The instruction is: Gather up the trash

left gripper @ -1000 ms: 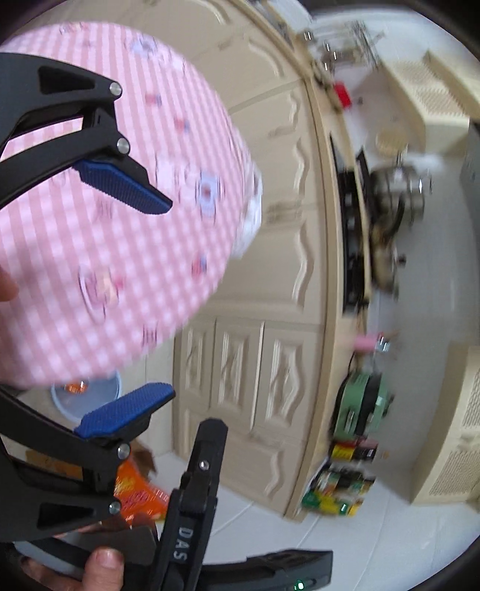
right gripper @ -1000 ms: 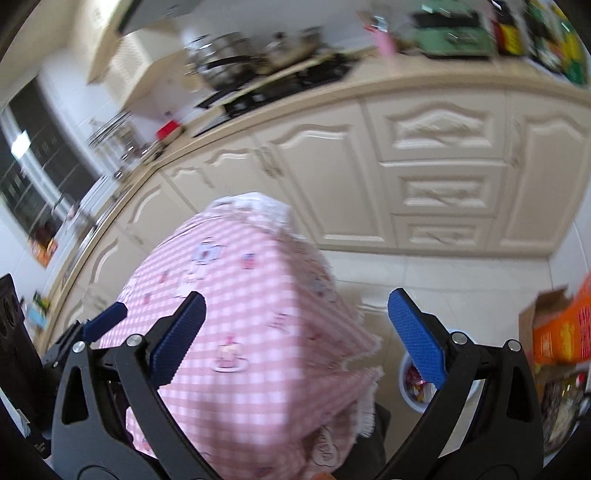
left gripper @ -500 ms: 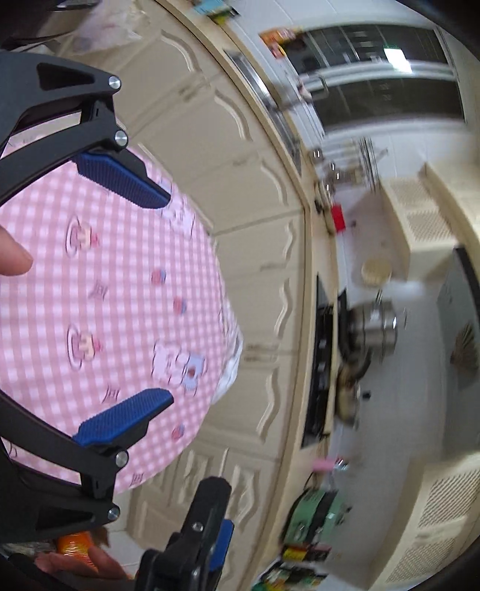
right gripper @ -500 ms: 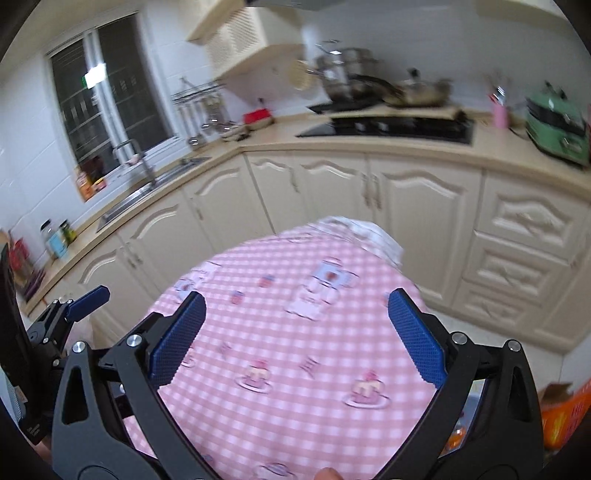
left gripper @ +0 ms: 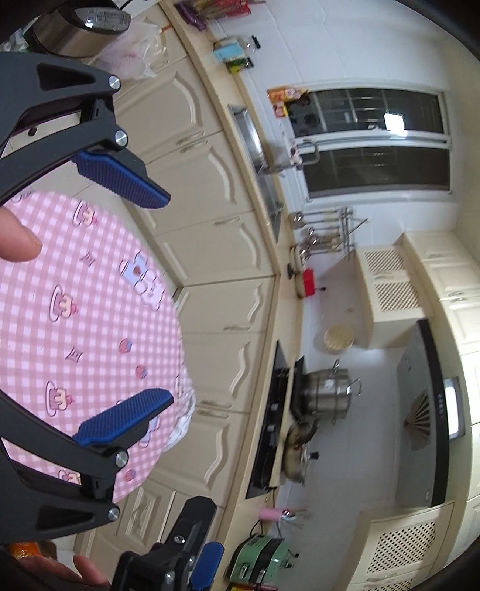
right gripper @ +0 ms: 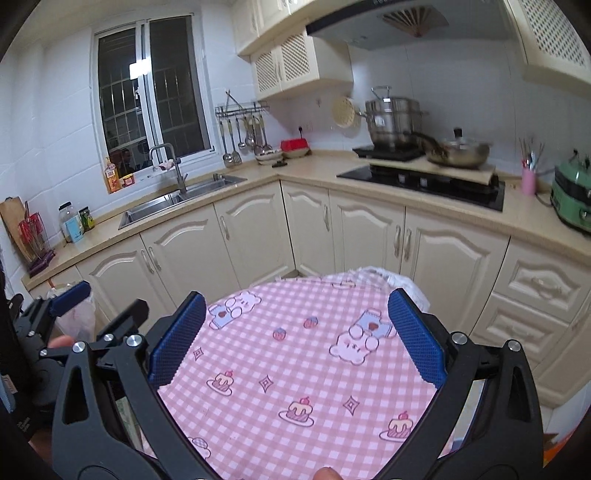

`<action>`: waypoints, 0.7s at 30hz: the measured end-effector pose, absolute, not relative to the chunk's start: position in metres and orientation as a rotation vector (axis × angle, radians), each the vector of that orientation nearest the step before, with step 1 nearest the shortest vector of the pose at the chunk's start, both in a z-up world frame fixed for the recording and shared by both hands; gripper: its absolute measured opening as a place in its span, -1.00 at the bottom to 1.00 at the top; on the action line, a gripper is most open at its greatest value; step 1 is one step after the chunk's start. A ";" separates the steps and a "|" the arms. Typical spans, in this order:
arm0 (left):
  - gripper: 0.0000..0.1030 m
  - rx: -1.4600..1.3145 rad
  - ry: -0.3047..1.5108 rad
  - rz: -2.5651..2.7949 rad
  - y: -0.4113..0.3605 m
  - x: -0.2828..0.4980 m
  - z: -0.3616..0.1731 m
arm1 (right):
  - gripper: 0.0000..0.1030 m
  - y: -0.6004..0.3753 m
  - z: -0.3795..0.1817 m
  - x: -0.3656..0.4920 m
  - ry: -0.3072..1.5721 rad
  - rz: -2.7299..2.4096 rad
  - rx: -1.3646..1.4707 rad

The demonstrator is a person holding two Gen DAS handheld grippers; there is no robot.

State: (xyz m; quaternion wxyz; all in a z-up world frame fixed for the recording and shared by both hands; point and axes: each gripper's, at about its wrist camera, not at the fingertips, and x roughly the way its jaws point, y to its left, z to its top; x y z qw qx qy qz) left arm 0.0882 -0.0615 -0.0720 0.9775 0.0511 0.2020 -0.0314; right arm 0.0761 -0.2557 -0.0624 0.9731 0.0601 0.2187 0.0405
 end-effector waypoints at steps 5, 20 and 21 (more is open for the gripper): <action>0.86 0.072 0.376 -0.044 -0.052 0.079 -0.058 | 0.88 -0.244 -0.047 0.071 0.396 0.082 0.089; 0.86 0.034 0.290 0.021 -0.034 0.056 -0.028 | 0.88 -0.220 -0.018 0.066 0.321 0.137 0.055; 0.86 0.033 0.288 0.025 -0.033 0.056 -0.027 | 0.88 -0.219 -0.017 0.065 0.316 0.139 0.057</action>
